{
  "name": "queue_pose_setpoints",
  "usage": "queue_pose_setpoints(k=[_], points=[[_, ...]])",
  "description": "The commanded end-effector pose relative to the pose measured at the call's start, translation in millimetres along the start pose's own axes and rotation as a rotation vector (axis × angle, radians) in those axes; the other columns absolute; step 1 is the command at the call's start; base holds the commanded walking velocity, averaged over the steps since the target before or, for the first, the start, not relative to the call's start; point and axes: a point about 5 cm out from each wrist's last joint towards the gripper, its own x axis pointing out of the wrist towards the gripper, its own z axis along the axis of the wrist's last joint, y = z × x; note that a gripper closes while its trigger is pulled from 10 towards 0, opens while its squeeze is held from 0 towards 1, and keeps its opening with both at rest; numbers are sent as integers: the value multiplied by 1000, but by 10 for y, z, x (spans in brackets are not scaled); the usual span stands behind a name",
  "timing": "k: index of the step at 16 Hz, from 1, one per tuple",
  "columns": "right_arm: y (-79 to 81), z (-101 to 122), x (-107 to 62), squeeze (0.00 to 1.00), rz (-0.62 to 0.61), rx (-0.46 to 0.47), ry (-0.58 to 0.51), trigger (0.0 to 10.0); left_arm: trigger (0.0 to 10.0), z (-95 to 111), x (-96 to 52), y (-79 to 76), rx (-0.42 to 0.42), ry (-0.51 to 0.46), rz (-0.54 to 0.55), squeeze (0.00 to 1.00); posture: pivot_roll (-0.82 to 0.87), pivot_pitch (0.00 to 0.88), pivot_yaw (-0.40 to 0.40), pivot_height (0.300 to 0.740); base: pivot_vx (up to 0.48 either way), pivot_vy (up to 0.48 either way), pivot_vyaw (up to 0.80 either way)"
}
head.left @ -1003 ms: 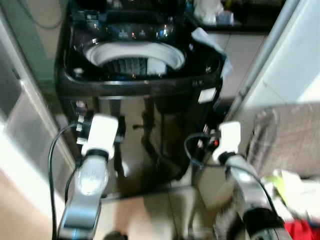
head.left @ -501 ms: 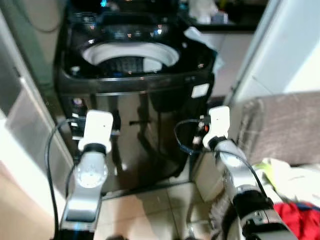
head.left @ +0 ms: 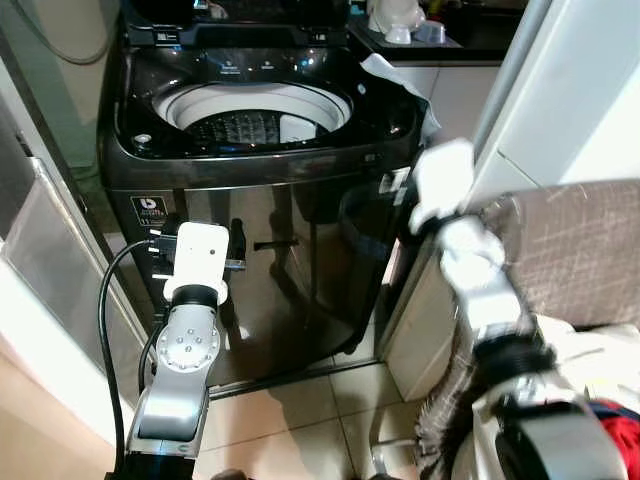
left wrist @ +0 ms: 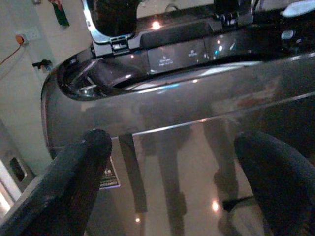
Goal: Clothes washing
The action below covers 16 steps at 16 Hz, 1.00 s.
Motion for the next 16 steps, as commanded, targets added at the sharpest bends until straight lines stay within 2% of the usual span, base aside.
queue_pose_setpoints(k=[1, 3, 6, 8, 16], points=[[-10, -134, -83, 0, -3, 20, 65, 10000, 10000, 50, 34, -40, -6, -25, -17, 0, 4, 0, -41, 740, 0, 0, -619], [101, -213, -172, 0, 31, 40, 89, 10000, 10000, 41, 41, -36, 2, -20, -10, 0, 4, 0, -41, 740, 0, 0, -559], [168, -232, -205, 0, 39, 48, 91, 10000, 10000, 23, 18, -49, -52, -12, -45, 0, 9, 0, -44, 740, 0, 133, -563], [186, -252, -221, 0, 48, 54, 97, 10000, 10000, 35, 14, -47, -44, -22, -39, 0, 14, 0, -47, 740, 0, 431, -563], [165, -371, -318, 0, 27, 77, 149, 10000, 10000, 32, 29, -59, -3, -30, -57, 0, 7, 0, -40, 740, 0, 0, -561]])
